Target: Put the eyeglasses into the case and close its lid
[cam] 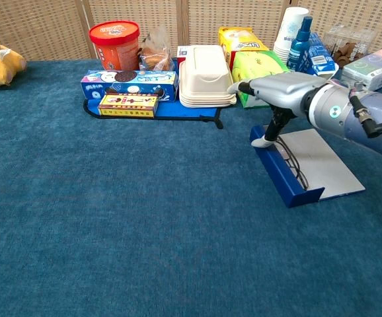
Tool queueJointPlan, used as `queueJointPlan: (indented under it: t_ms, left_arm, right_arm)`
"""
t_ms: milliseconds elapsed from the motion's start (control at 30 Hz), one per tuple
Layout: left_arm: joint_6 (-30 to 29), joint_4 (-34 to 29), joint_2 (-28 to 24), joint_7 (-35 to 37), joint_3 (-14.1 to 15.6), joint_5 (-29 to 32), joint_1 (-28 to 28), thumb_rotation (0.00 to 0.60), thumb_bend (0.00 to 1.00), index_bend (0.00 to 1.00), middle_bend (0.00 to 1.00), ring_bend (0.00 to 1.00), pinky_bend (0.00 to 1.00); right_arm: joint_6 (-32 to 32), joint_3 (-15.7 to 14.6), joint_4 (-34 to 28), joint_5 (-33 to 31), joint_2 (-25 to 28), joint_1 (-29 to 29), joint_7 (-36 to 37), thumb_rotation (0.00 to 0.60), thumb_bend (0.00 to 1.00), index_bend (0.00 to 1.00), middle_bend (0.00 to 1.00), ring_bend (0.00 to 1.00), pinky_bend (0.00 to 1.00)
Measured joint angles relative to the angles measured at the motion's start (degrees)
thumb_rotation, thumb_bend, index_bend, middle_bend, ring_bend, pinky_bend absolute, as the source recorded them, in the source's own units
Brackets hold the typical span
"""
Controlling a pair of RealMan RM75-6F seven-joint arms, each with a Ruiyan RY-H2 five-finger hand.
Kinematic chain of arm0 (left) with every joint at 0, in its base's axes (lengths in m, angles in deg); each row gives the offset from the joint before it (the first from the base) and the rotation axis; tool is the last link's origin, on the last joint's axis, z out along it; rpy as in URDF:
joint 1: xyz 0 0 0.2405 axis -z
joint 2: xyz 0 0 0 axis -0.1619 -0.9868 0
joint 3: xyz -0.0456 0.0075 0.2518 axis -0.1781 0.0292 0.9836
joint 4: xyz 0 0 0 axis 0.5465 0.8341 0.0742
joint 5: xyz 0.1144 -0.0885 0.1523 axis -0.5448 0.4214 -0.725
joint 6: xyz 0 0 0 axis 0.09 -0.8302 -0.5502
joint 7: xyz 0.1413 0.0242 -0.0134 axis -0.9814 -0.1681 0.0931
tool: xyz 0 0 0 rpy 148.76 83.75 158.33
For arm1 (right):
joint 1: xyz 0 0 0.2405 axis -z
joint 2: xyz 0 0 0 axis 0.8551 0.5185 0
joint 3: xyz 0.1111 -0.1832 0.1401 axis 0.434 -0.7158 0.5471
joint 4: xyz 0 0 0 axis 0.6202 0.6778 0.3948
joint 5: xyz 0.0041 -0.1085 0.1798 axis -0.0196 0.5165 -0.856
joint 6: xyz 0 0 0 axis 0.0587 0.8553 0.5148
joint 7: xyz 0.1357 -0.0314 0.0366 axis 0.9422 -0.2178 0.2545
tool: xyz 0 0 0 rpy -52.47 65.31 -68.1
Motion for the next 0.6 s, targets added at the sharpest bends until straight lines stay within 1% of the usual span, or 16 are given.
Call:
queueJointPlan:
  t_ms: [300, 600]
  left_arm:
    - [-0.31, -0.5, -0.16, -0.32, 0.03, -0.29, -0.05, 0.6, 0.31, 0.25, 0.28, 0.21, 0.11]
    - [-0.32, -1.05, -0.31, -0.71, 0.07, -0.61, 0.07, 0.6, 0.31, 0.25, 0.28, 0.21, 0.1]
  right_arm:
    - [1.1, -0.3, 1.25, 1.17, 1.87, 2.08, 1.68, 0.6, 0.24, 0.0, 0.0, 0.0, 0.13]
    - [2.37, -0.81, 0.81, 1.03, 4.36, 4.79, 2.83, 0.6, 0.24, 0.0, 0.0, 0.0, 0.13]
